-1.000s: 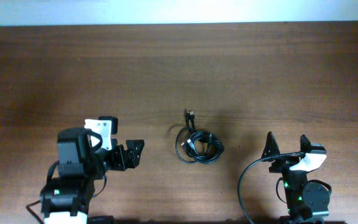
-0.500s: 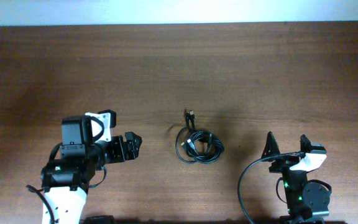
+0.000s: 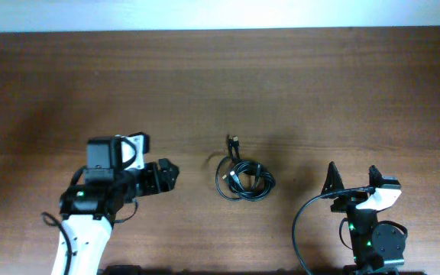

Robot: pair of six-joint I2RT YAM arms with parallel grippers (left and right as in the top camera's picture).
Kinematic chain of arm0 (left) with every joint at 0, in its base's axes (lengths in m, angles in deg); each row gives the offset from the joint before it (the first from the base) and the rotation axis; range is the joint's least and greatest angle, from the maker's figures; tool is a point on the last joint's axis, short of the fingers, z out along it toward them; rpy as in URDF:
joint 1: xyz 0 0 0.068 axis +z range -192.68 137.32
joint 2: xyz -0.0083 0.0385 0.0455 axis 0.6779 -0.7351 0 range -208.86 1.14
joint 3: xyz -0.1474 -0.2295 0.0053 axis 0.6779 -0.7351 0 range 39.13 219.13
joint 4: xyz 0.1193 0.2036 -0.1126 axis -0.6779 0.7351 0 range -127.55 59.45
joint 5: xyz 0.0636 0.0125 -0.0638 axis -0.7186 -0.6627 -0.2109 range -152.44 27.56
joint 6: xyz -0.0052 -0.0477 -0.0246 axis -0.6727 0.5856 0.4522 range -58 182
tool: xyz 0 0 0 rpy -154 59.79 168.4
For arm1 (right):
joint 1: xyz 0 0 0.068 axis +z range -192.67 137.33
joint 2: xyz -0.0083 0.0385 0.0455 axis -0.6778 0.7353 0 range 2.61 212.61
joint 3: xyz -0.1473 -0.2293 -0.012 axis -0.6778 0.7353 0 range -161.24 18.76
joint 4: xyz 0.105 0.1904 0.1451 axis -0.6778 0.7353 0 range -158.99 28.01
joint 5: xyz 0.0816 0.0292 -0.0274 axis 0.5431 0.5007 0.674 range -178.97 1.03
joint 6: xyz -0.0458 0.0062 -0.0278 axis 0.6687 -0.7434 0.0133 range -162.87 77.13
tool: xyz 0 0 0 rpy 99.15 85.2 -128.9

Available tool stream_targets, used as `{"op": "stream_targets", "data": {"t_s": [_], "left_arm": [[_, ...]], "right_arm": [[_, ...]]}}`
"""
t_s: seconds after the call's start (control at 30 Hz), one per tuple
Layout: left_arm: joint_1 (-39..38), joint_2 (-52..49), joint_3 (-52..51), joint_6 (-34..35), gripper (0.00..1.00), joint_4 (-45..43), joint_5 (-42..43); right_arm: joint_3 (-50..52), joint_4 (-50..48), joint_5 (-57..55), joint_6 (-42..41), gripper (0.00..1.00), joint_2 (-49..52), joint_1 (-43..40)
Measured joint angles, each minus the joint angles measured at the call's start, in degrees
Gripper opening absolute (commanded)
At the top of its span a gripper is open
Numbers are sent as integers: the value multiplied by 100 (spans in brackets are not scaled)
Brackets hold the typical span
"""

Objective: Untangle cables
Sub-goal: 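Lower the left gripper onto the cable bundle and grasp a cable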

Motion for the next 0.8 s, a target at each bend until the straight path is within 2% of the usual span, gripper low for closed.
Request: {"op": "stream_targets", "data": {"t_s": [0.1, 0.2, 0.23, 0.33, 0.4, 0.5, 0.53, 0.57, 0.6, 0.63, 0.7, 0.8], "left_arm": [[-1117, -413, 24, 321, 89, -713, 55], [-2221, -1187, 44, 1239, 91, -1174, -520], [-2417, -1443, 44, 1412, 92, -1320, -632], [-3189, -2448, 68, 1633, 86, -2179, -776], [-3386, -3008, 68, 1816, 84, -2494, -920], [-3427, -3644, 264, 2308, 61, -3067, -1237], [-3456, -3788, 306, 2369, 45, -3331, -1276], [-3512, -3891, 339, 2404, 20, -3501, -1318], [-3563, -3954, 343, 2422, 8, -3595, -1331], [-3652, -4026, 341, 2441, 0, -3650, -1296], [-3781, -4065, 348, 2507, 0, -3698, -1246], [-3781, -3873, 369, 2509, 0, -3220, -1252]], "right_arm": [[0, 0, -2, 0, 98, 0, 2], [0, 0, -2, 0, 99, 2, 2], [0, 0, 0, -2, 98, 0, 2], [0, 0, -17, -2, 98, 2, 2], [0, 0, -20, -2, 99, 0, 2], [0, 0, -20, -2, 98, 2, 2], [0, 0, -20, 0, 99, 0, 2], [0, 0, -20, 4, 98, 0, 2], [0, 0, -20, -2, 98, 0, 2], [0, 0, -20, -2, 98, 0, 2], [0, 0, -20, -2, 98, 0, 2], [0, 0, -20, -4, 98, 2, 2]]}}
